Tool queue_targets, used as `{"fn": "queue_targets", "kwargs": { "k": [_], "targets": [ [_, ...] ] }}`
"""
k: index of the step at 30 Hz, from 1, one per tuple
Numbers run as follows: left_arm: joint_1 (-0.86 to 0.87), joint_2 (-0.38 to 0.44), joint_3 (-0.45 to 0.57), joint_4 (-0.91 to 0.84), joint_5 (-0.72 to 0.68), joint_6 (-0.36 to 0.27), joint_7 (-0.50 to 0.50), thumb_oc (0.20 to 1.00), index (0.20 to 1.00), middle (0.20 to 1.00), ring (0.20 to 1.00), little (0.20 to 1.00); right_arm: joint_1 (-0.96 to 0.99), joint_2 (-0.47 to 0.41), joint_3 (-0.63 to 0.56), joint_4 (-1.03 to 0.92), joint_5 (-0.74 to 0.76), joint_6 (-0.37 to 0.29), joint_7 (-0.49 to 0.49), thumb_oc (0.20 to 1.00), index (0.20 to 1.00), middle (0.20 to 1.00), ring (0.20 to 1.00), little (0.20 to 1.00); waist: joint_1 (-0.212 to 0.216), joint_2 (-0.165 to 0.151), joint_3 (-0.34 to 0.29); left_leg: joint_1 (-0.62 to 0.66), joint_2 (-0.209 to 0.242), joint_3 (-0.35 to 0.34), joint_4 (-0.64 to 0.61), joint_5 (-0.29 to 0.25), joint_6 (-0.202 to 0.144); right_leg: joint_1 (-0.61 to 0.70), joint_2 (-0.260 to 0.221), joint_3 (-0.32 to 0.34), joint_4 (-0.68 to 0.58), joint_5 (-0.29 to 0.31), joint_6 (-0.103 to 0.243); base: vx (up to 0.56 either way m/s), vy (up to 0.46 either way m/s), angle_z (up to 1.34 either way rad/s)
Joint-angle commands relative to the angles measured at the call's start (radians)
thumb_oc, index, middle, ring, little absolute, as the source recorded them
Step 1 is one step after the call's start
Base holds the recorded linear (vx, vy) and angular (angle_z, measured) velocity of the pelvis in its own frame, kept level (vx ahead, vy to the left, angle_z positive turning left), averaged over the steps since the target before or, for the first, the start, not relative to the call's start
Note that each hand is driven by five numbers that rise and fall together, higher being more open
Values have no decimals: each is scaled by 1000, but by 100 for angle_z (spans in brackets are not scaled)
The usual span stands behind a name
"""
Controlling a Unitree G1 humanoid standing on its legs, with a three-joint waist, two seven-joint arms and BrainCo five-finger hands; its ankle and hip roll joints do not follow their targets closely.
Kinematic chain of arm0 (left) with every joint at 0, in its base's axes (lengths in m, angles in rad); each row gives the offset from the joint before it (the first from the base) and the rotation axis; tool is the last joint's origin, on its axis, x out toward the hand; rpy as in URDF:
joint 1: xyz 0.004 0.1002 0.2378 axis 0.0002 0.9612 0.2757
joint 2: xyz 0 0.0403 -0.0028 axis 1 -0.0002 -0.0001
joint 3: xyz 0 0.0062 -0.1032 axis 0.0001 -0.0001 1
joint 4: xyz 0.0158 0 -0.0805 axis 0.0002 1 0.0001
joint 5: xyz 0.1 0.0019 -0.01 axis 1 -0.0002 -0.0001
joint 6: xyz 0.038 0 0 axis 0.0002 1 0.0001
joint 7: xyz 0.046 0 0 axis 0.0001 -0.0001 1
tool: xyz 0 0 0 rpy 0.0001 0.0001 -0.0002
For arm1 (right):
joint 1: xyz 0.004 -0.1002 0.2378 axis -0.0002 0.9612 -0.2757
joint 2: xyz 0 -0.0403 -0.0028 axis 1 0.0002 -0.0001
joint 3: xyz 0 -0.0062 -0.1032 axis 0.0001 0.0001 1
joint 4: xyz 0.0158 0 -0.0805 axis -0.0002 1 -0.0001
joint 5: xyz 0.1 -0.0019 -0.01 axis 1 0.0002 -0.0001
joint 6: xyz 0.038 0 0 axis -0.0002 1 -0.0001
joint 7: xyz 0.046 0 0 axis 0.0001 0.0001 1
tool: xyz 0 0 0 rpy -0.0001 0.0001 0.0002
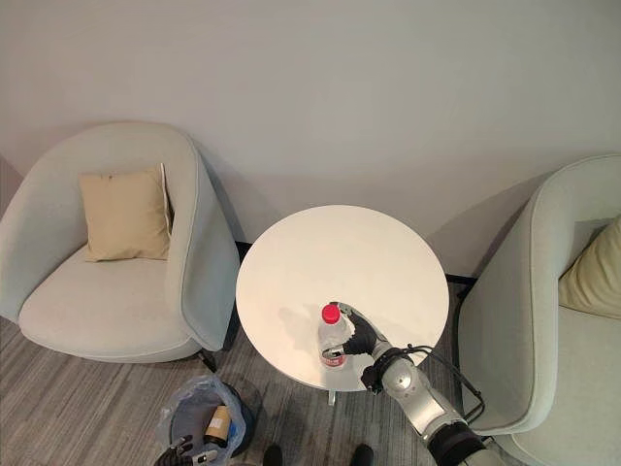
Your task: Gather garbage on tea table into small bin, then transfer packed bag to large trash can.
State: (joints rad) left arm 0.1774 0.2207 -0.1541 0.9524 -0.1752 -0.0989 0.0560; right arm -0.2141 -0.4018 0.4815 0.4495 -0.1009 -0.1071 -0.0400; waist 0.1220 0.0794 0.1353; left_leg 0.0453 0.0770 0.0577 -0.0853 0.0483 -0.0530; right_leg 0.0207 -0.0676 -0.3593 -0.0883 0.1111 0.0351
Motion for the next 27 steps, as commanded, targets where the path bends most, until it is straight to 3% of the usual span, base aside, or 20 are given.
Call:
{"fn": "queue_targets", "kwargs": {
  "k": [1, 10, 15, 19, 20, 21, 22, 23, 26, 27],
  "targets": [
    [-68, 53, -19, 17, 7, -29, 14, 1000, 1000, 1000, 1000, 1000, -86, 22, 13, -25, 44, -28, -39, 200, 200, 200, 200, 200, 24, -42, 18, -68, -24, 4, 11, -4, -21, 82, -40, 26, 18, -219, 60, -7, 48, 24],
    [-65, 65, 7, 5, 14, -21, 20, 1000, 1000, 1000, 1000, 1000, -29, -14, -40, -168, 58, -45, -38, 200, 200, 200, 200, 200, 18, -55, 4, -57, -29, -19, 16, -11, -18, 97, -38, 43, 41, -242, 50, 0, -23, 11],
    [-73, 62, 2, -13, 11, -16, 17, 1000, 1000, 1000, 1000, 1000, 39, -54, -87, -301, 72, -69, -23, 200, 200, 200, 200, 200, 2, -45, 13, -96, -9, -50, 42, 29, -49, 100, -3, 54, 42, -267, 20, -88, -119, 12],
    [-69, 48, -3, -29, -1, -19, 11, 1000, 1000, 1000, 1000, 1000, 77, -69, -120, -342, 80, -85, -30, 200, 200, 200, 200, 200, 2, -34, 31, -159, -8, -61, 73, 63, -72, 106, 10, 24, 17, -265, 11, -117, -90, 31],
    [-69, 45, -9, -36, -2, -20, 8, 1000, 1000, 1000, 1000, 1000, 82, -73, -128, -346, 78, -86, -36, 200, 200, 200, 200, 200, 0, -33, 38, -179, -11, -47, 92, 64, -72, 105, 6, 11, 13, -262, 10, -202, -42, 55],
    [-69, 37, -17, -48, 3, -21, 4, 1000, 1000, 1000, 1000, 1000, 85, -80, -143, -349, 71, -87, -48, 200, 200, 200, 200, 200, -12, -37, 51, -191, -3, 15, 130, 50, -59, 102, -9, -15, 14, -255, 12, -167, -25, 58],
    [-70, 37, -17, -48, 3, -21, 4, 1000, 1000, 1000, 1000, 1000, 85, -80, -144, -349, 71, -87, -48, 200, 200, 200, 200, 200, -13, -36, 48, -198, -3, 14, 131, 52, -58, 97, -9, -17, 14, -252, 12, -176, -2, 80],
    [-69, 33, -19, -53, 13, -21, 0, 1000, 1000, 1000, 1000, 1000, 82, -83, -152, -344, 62, -84, -58, 200, 200, 200, 200, 200, -27, -40, 47, -174, 9, 77, 157, 13, -45, 95, -26, -45, 11, -243, 13, -73, 15, 105],
    [-75, 31, -21, -58, 17, -22, 4, 1000, 1000, 1000, 1000, 1000, 71, -84, -156, -332, 58, -81, -68, 200, 200, 200, 200, 200, -43, -42, 42, -146, 17, 109, 178, -25, -42, 87, -43, -69, 12, -230, 17, -51, 62, 82],
    [-80, 30, -19, -64, 18, -21, 10, 1000, 1000, 1000, 1000, 1000, 58, -85, -163, -325, 57, -75, -75, 200, 200, 200, 200, 200, -58, -43, 31, -98, 35, 140, 181, -69, -51, 89, -49, -75, 9, -241, 21, 27, 111, 35]
  ]
}}
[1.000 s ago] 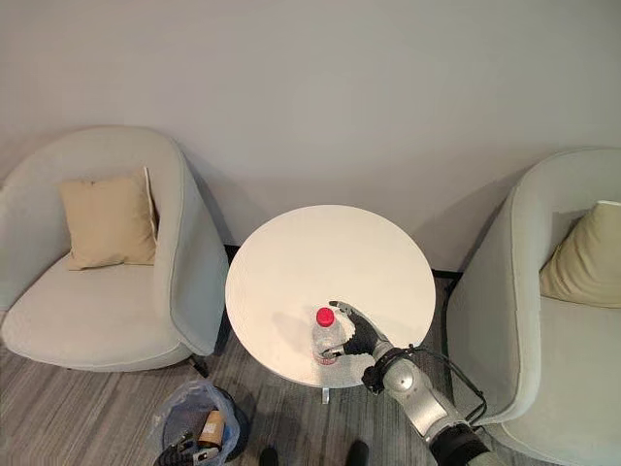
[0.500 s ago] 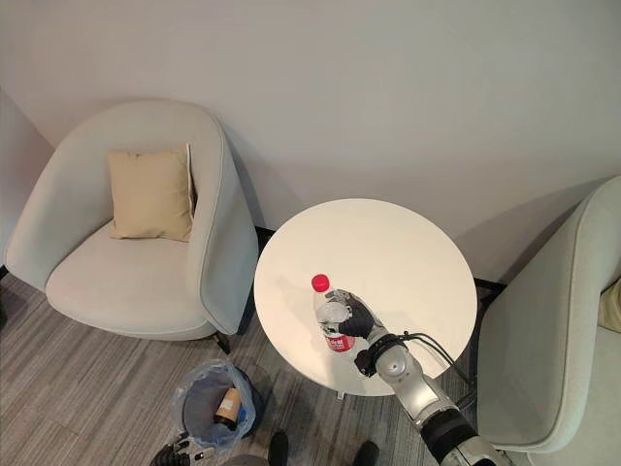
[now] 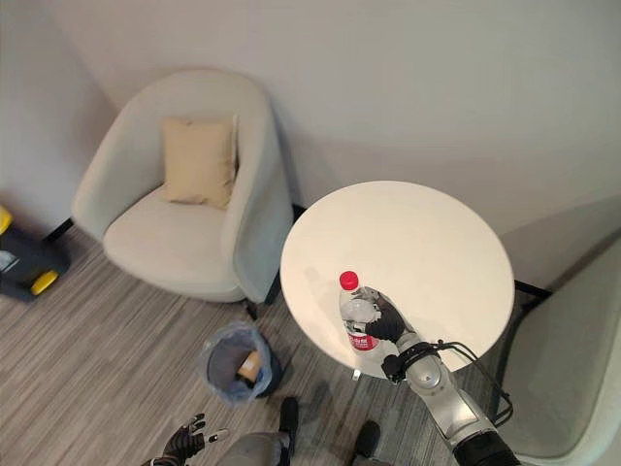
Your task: Gather garbage on tea table into small bin, then transfer packed bag to large trash can.
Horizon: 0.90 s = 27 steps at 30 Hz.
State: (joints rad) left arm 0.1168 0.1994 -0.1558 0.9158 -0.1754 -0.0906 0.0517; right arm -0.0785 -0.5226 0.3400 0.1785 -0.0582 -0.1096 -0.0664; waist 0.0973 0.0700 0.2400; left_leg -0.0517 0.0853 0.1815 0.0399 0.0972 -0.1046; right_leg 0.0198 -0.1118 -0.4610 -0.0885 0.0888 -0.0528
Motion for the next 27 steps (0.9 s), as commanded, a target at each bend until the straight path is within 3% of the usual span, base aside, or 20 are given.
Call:
{"fn": "queue_targets", "kwargs": {
  "k": [1, 4, 8, 9, 12, 13, 15, 18, 19, 23, 27],
  "targets": [
    [-28, 52, -15, -28, 21, -29, 18, 1000, 1000, 1000, 1000, 1000, -84, 34, -26, -53, 12, -73, -54, 200, 200, 200, 200, 200, -40, -32, -79, 16, 32, 45, 50, -125, 1, 87, -10, 13, 10, -215, 112, 54, 136, 52],
    [-38, 51, -11, -28, 22, -27, 25, 1000, 1000, 1000, 1000, 1000, -100, 30, -35, -48, 16, -64, -59, 200, 200, 200, 200, 200, -54, -23, -95, 52, 37, 97, 15, -135, 7, 81, -20, -13, 12, -203, 126, 57, 168, 65],
    [-27, 56, 1, -22, 28, -22, 26, 1000, 1000, 1000, 1000, 1000, -108, 44, -31, -40, 24, -53, -53, 200, 200, 200, 200, 200, -40, -38, -89, 57, 17, 93, 27, -166, 27, 95, -50, -11, 37, -195, 143, 141, 261, 22],
    [-20, 61, 16, -5, 30, -19, 25, 1000, 1000, 1000, 1000, 1000, -103, 59, -28, -44, 24, -50, -46, 200, 200, 200, 200, 200, -22, -54, -76, 45, -4, 79, 41, -189, 53, 84, -80, -2, 84, -196, 158, 80, 220, 19],
    [-29, 76, 28, -1, 30, -16, 28, 1000, 1000, 1000, 1000, 1000, -102, 72, -23, -50, 23, -53, -45, 200, 200, 200, 200, 200, -6, -64, -63, 27, -28, 61, 46, -206, 77, 32, -107, 28, 172, -208, 172, 38, 246, -2],
    [-44, 94, 29, -29, 18, -19, 36, 1000, 1000, 1000, 1000, 1000, -99, 72, -29, -70, 24, -53, -48, 200, 200, 200, 200, 200, -23, -70, -40, 2, -54, 22, 48, -191, 103, -46, -81, 142, 238, -203, 163, -25, 203, 6],
    [-47, 97, 35, -31, 11, -21, 40, 1000, 1000, 1000, 1000, 1000, -104, 67, -24, -71, 19, -53, -48, 200, 200, 200, 200, 200, -24, -67, -37, 4, -71, 0, 35, -194, 112, -85, -46, 218, 248, -204, 163, 47, 128, 46],
    [-50, 96, 39, -5, 10, -20, 40, 1000, 1000, 1000, 1000, 1000, -106, 65, -16, -75, 12, -52, -45, 200, 200, 200, 200, 200, -25, -67, -37, 13, -78, -20, 15, -189, 118, -117, -21, 225, 234, -189, 152, 101, 1, 36],
    [-51, 97, 42, -3, 7, -20, 42, 1000, 1000, 1000, 1000, 1000, -91, 60, -9, -77, 8, -54, -40, 200, 200, 200, 200, 200, -39, -65, -24, 32, -87, -55, 4, -193, 120, -170, 8, 258, 232, -180, 153, 123, -15, -6],
    [-44, 99, 36, -21, 11, -25, 38, 1000, 1000, 1000, 1000, 1000, -59, 44, -17, -85, 7, -53, -31, 200, 200, 200, 200, 200, -55, -77, -11, 33, -121, -128, 35, -206, 116, -170, 29, 333, 198, -159, 156, 114, -68, 56],
    [-28, 89, 37, -8, 13, -20, 34, 1000, 1000, 1000, 1000, 1000, -31, 26, -15, -82, 11, -59, -19, 200, 200, 200, 200, 200, -53, -75, -22, 9, -116, -161, 61, -209, 84, -140, 30, 311, 156, -152, 141, 85, -180, 98]
  ]
}}
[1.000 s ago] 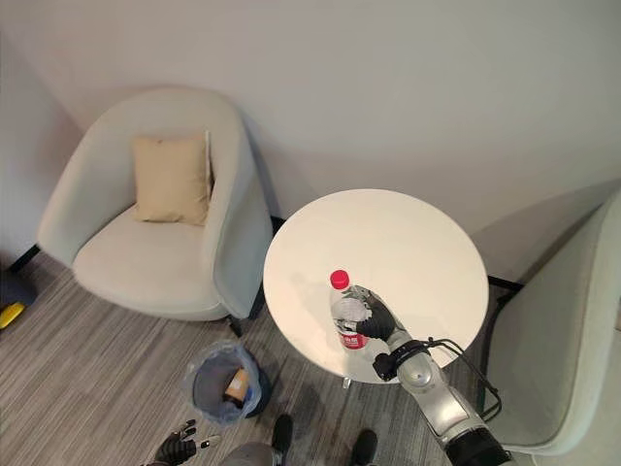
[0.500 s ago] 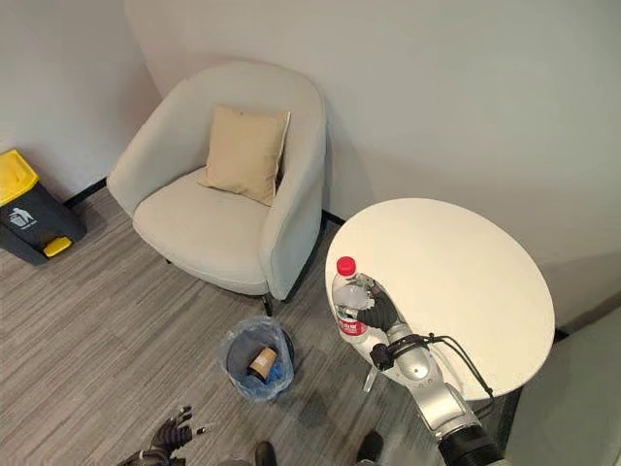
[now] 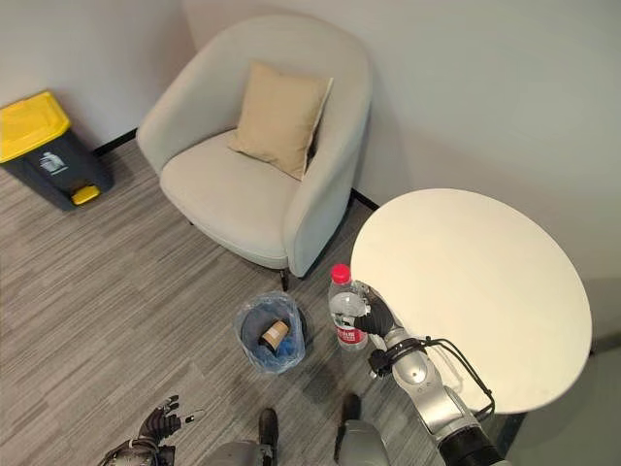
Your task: Gather garbage on tea table into small bin, then transfer packed bag to large trash can.
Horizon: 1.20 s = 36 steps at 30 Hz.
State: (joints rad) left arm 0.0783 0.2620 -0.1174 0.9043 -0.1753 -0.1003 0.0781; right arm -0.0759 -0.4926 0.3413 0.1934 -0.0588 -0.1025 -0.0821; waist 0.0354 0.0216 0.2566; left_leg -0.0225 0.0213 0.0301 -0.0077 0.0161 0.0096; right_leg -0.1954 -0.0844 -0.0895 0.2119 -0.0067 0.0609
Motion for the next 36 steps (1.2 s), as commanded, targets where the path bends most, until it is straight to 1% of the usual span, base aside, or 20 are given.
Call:
{"fn": "queue_targets", "kwargs": {
  "k": [1, 3, 4, 5, 8, 9, 10, 11, 14, 15, 16, 19, 20, 23, 26, 28, 29, 30, 32, 36],
  "targets": [
    [19, 21, -7, 2, 17, -8, 4, 1000, 1000, 1000, 1000, 1000, -27, -15, -13, -97, 13, -70, 0, 200, 200, 200, 200, 200, 9, -23, -37, -29, -39, -8, 117, -122, -46, 94, 2, -88, -164, -60, 21, 49, -104, 52],
    [18, 19, -10, 2, 19, -7, 3, 1000, 1000, 1000, 1000, 1000, -27, -19, -13, -96, 16, -69, 2, 200, 200, 200, 200, 200, 4, -21, -34, -38, -32, -9, 125, -119, -54, 102, 1, -103, -170, -63, 18, 42, -136, 62],
    [8, 15, -22, 8, 25, -3, 3, 1000, 1000, 1000, 1000, 1000, -35, -29, -7, -92, 24, -71, 0, 200, 200, 200, 200, 200, -1, -18, -18, -66, -16, 10, 146, -108, -68, 113, -5, -137, -176, -74, 6, 21, -146, 75],
    [2, 14, -25, 9, 27, -1, 4, 1000, 1000, 1000, 1000, 1000, -40, -31, -7, -94, 26, -70, 0, 200, 200, 200, 200, 200, -6, -17, -13, -76, -10, 18, 153, -108, -70, 115, -8, -150, -176, -78, 3, -2, -129, 78],
    [-19, 17, -35, -5, 29, 2, 11, 1000, 1000, 1000, 1000, 1000, -62, -39, -3, -91, 32, -69, -11, 200, 200, 200, 200, 200, -22, -19, 11, -121, 26, 96, 186, -100, -65, 95, -27, -186, -162, -87, -5, -26, -21, 54],
    [-25, 19, -40, -7, 33, 1, 14, 1000, 1000, 1000, 1000, 1000, -72, -36, 2, -88, 30, -69, -15, 200, 200, 200, 200, 200, -28, -13, 12, -109, 48, 128, 176, -117, -69, 95, -28, -196, -155, -106, -1, 53, 37, 63],
    [-29, 20, -44, -5, 36, 0, 15, 1000, 1000, 1000, 1000, 1000, -82, -32, 6, -85, 27, -67, -19, 200, 200, 200, 200, 200, -31, -10, 17, -107, 58, 143, 173, -117, -70, 89, -28, -200, -146, -110, -2, 0, 45, 59],
    [-35, 22, -46, -4, 37, -1, 20, 1000, 1000, 1000, 1000, 1000, -100, -27, 15, -81, 24, -67, -24, 200, 200, 200, 200, 200, -29, -12, 29, -127, 58, 156, 181, -98, -63, 68, -34, -208, -134, -94, -6, -86, 53, 44],
    [-54, 31, -62, -7, 33, -5, 30, 1000, 1000, 1000, 1000, 1000, -161, -11, 39, -70, 24, -67, -41, 200, 200, 200, 200, 200, -23, -16, 60, -186, 58, 155, 210, -98, -54, 0, -49, -200, -75, -94, -10, -52, 76, 11],
    [-60, 36, -64, -7, 28, -8, 33, 1000, 1000, 1000, 1000, 1000, -186, -4, 49, -61, 26, -67, -46, 200, 200, 200, 200, 200, -19, -11, 70, -190, 59, 143, 219, -126, -58, -16, -47, -182, -46, -119, -5, -30, 131, 3],
    [-73, 49, -75, -25, 14, -12, 44, 1000, 1000, 1000, 1000, 1000, -238, 13, 68, -47, 25, -66, -64, 200, 200, 200, 200, 200, -10, -8, 97, -247, 57, 138, 255, -134, -48, -74, -64, -172, 4, -124, -7, -29, 159, 7],
    [-106, 63, -90, -37, -15, -22, 59, 1000, 1000, 1000, 1000, 1000, -314, 40, 87, -14, 23, -65, -101, 200, 200, 200, 200, 200, 2, -1, 136, -357, 44, 130, 331, -146, -37, -189, -84, -155, 94, -132, -10, -108, 137, 0],
    [-121, 70, -97, -55, -31, -24, 69, 1000, 1000, 1000, 1000, 1000, -363, 58, 100, 3, 14, -62, -128, 200, 200, 200, 200, 200, 10, 3, 154, -417, 38, 124, 364, -153, -30, -246, -93, -148, 130, -140, -14, -104, 121, 12],
    [-156, 90, -109, -93, -56, -32, 87, 1000, 1000, 1000, 1000, 1000, -444, 73, 114, 36, 3, -53, -170, 200, 200, 200, 200, 200, 17, 11, 190, -540, 39, 120, 458, -170, -22, -358, -116, -134, 213, -152, -18, -100, 75, 9],
    [-196, 115, -120, -126, -78, -39, 106, 1000, 1000, 1000, 1000, 1000, -540, 88, 132, 80, -6, -47, -213, 200, 200, 200, 200, 200, 25, 19, 214, -689, 39, 112, 572, -198, -11, -500, -132, -115, 322, -181, -29, -82, 50, 13],
    [-212, 126, -122, -142, -92, -42, 114, 1000, 1000, 1000, 1000, 1000, -600, 87, 140, 124, -16, -40, -233, 200, 200, 200, 200, 200, 33, 25, 224, -775, 38, 103, 635, -214, -4, -584, -142, -105, 394, -203, -34, -47, 38, 11],
    [-236, 132, -134, -152, -101, -46, 121, 1000, 1000, 1000, 1000, 1000, -660, 91, 152, 168, -19, -33, -251, 200, 200, 200, 200, 200, 38, 31, 237, -848, 34, 95, 699, -230, 5, -654, -150, -91, 457, -222, -43, -32, 10, 9],
    [-248, 136, -141, -155, -105, -49, 125, 1000, 1000, 1000, 1000, 1000, -689, 93, 159, 202, -19, -29, -259, 200, 200, 200, 200, 200, 43, 34, 240, -885, 29, 89, 728, -238, 9, -692, -156, -86, 493, -235, -47, -15, 2, 11],
    [-278, 148, -168, -177, -131, -58, 130, 1000, 1000, 1000, 1000, 1000, -801, 88, 186, 319, -7, -16, -281, 200, 200, 200, 200, 200, 58, 46, 244, -997, 13, 72, 809, -256, 20, -802, -171, -77, 589, -267, -59, 33, 0, 20],
    [-291, 159, -204, -207, -155, -70, 129, 1000, 1000, 1000, 1000, 1000, -911, 90, 214, 453, 23, -9, -294, 200, 200, 200, 200, 200, 82, 58, 235, -1079, -2, 57, 849, -264, 29, -885, -188, -64, 642, -282, -67, 38, -11, 12]
  ]
}}
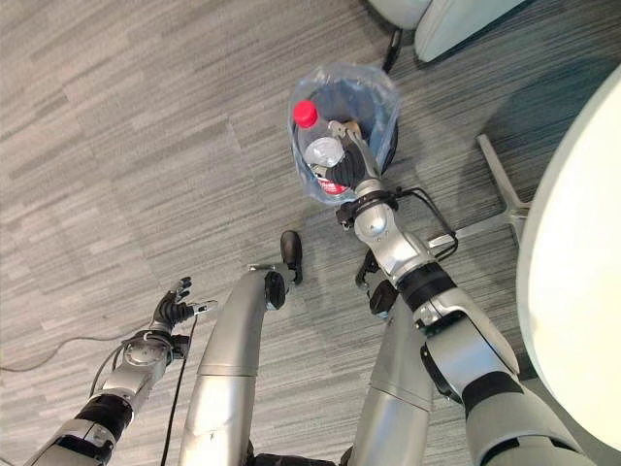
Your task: Gather garbage on tea table into small bin, then transfer packed bag to large trash can.
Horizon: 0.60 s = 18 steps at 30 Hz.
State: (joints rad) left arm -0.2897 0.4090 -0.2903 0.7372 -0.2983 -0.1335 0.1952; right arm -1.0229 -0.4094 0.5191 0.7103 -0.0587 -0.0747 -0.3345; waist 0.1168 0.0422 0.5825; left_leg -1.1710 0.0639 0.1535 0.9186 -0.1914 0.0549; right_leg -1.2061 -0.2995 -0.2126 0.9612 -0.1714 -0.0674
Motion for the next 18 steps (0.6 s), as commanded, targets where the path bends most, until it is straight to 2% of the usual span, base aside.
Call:
{"fn": "queue_targets", "kwargs": {
  "k": [1, 4, 6, 7, 11, 17, 18],
  "targets": [
    [76, 17, -40, -47, -34, -37, 11, 1000, 1000, 1000, 1000, 1000, 3, 1, 41, -31, 28, -28, -44, 200, 200, 200, 200, 200, 8, 41, -95, 56, -50, -71, -77, -55, -15, 112, 22, 59, -100, -123, 60, 36, -14, 15],
    [66, 22, -75, -55, -40, -45, 9, 1000, 1000, 1000, 1000, 1000, -90, -26, 59, 71, 66, -26, -58, 200, 200, 200, 200, 200, 26, 51, -109, 22, -72, -85, -92, -42, -17, 72, 10, 60, -90, -122, 58, 23, -11, 26],
    [63, 24, -82, -53, -35, -45, 8, 1000, 1000, 1000, 1000, 1000, -114, -43, 71, 107, 76, -27, -61, 200, 200, 200, 200, 200, 31, 46, -117, 18, -78, -89, -110, -33, -19, 67, 11, 56, -99, -116, 61, 8, -18, 24],
    [63, 22, -82, -51, -34, -43, 9, 1000, 1000, 1000, 1000, 1000, -113, -49, 72, 125, 89, -26, -64, 1000, 1000, 1000, 1000, 1000, 32, 42, -122, 21, -81, -90, -120, -30, -19, 68, 14, 54, -105, -112, 63, 1, -24, 3],
    [60, 15, -78, -47, -25, -41, 9, 1000, 1000, 1000, 1000, 1000, -83, -57, 78, 133, 76, -24, -62, 1000, 1000, 1000, 1000, 1000, 25, 37, -128, 30, -81, -91, -130, -29, -19, 74, 21, 56, -113, -103, 64, 0, 0, 0],
    [69, 5, -47, -48, 2, -37, 16, 1000, 1000, 1000, 1000, 1000, 19, -86, 144, 60, -132, 10, -59, 1000, 1000, 1000, 1000, 1000, -3, 24, -130, 63, -70, -89, -166, -27, -24, 101, 40, 55, -149, -88, 77, -4, -13, -7],
    [73, 7, -37, -49, 11, -38, 18, 1000, 1000, 1000, 1000, 1000, 25, -104, 178, 43, -221, 21, -57, 1000, 1000, 1000, 1000, 1000, -10, 21, -129, 71, -64, -89, -176, -27, -26, 110, 44, 54, -163, -86, 80, -6, -43, -10]
  ]
}}
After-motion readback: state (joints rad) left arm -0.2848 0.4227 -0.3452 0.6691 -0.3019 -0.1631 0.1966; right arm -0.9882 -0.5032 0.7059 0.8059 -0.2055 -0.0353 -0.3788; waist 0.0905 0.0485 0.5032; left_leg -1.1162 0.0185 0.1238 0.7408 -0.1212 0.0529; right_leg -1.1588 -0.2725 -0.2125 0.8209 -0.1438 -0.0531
